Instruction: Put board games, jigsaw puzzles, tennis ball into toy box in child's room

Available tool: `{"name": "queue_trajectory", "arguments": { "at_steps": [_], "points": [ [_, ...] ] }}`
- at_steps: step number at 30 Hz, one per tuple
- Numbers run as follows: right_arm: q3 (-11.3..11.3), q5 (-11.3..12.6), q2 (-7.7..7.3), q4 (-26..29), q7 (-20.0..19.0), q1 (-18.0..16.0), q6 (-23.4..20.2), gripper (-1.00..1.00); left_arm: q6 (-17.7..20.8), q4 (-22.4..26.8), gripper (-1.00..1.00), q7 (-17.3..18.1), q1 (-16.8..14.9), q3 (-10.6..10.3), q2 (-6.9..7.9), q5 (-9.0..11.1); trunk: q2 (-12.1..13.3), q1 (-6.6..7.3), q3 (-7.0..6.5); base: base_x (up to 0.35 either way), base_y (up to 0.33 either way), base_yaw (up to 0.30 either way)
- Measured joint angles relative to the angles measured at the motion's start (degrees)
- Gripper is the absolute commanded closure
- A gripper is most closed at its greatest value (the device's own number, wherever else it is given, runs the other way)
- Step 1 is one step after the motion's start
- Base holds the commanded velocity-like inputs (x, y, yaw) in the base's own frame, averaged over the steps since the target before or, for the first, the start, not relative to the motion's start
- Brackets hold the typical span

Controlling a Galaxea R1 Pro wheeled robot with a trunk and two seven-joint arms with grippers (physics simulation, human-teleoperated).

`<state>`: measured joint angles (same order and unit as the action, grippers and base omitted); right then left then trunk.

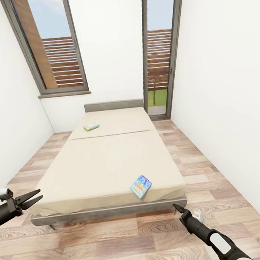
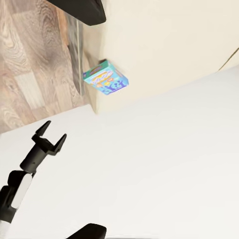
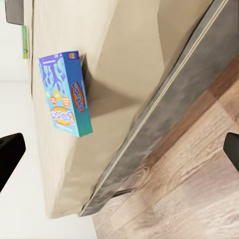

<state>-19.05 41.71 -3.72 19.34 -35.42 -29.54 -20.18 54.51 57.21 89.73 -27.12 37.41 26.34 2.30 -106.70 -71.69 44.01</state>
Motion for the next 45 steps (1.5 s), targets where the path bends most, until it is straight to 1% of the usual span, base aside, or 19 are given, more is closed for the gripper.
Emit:
{"name": "queue_trajectory", "arguments": {
  "at_steps": [5, 10, 14, 15, 17, 18, 21, 22, 29, 35, 45],
  "points": [
    [-0.2, 0.5, 0.04, 0.0, 0.1, 0.0, -0.2, -1.0, 1.4, 0.0, -1.0, 0.0, 0.0, -1.8, -0.85, 0.0, -2.0, -1.1, 0.9, 0.0, 0.0, 0.0],
    [-0.3, 1.7, 0.06, 0.2, 0.2, 0.0, -0.3, -1.0, 1.9, -0.2, -1.0, 0.0, -0.1, -2.6, -1.2, 0.0, -4.0, -2.2, 1.8, 0.0, 0.0, 0.0],
    [-0.2, 2.2, 0.08, 0.3, 0.2, 0.0, -0.3, -1.0, 2.0, -0.5, -1.0, 0.0, -0.1, -2.7, -1.67, 0.0, -4.0, -2.2, 1.8, 0.0, 0.0, 0.0],
    [-0.2, 2.3, 0.11, 0.4, 0.3, -0.1, -0.3, -1.0, 2.0, -0.5, -1.0, 0.0, -0.2, -2.8, -2.21, 0.0, -4.0, -2.2, 1.8, 0.0, 0.0, 0.0],
    [-0.2, 2.4, 0.31, 0.4, 0.3, -0.1, -0.3, -1.0, 2.0, -0.5, -1.0, 0.0, -0.2, -2.8, -2.79, 0.0, -4.0, -2.2, 1.8, 0.0, 0.0, 0.0],
    [-0.2, 2.4, 0.63, 0.5, 0.3, -0.2, -0.3, -1.0, 2.0, -0.5, -1.0, 0.0, -0.2, -2.6, -3.2, 0.0, -4.0, -2.2, 1.8, 0.0, 0.0, 0.0],
    [-0.2, 2.4, 1.2, 0.5, 0.1, -0.2, -0.3, -1.0, 2.0, -0.5, -1.0, 0.0, -0.2, -2.5, -3.58, 0.1, -4.0, -2.2, 1.8, 0.0, 0.0, 0.0],
    [-0.2, 2.5, 1.62, 0.5, 0.1, -0.1, -0.2, -1.0, 1.9, -0.5, -1.0, 0.0, -0.2, -2.4, -3.74, 0.1, -4.0, -2.2, 1.8, 0.0, 0.0, 0.0],
    [-0.2, 2.5, 2.88, 0.5, 0.3, -0.2, -0.3, -1.0, 1.7, -0.6, -1.0, 0.0, -0.2, -2.3, -3.99, 0.1, -4.0, -2.2, 1.8, 0.004, 0.016, 0.0],
    [-0.3, 2.4, 3.59, 0.3, 0.4, -0.2, -0.2, -1.0, 1.6, -0.6, -1.0, 0.0, -0.2, -2.3, -4.07, 0.2, -4.0, -2.2, 1.8, 0.044, 0.081, 0.0],
    [-0.4, 2.5, 3.78, 0.1, 0.5, -0.2, -0.1, -1.0, 1.6, -0.5, -1.0, 0.0, -0.2, -2.3, -4.12, 0.1, -4.0, -2.2, 1.8, 0.007, 0.046, 0.0]
  ]
}}
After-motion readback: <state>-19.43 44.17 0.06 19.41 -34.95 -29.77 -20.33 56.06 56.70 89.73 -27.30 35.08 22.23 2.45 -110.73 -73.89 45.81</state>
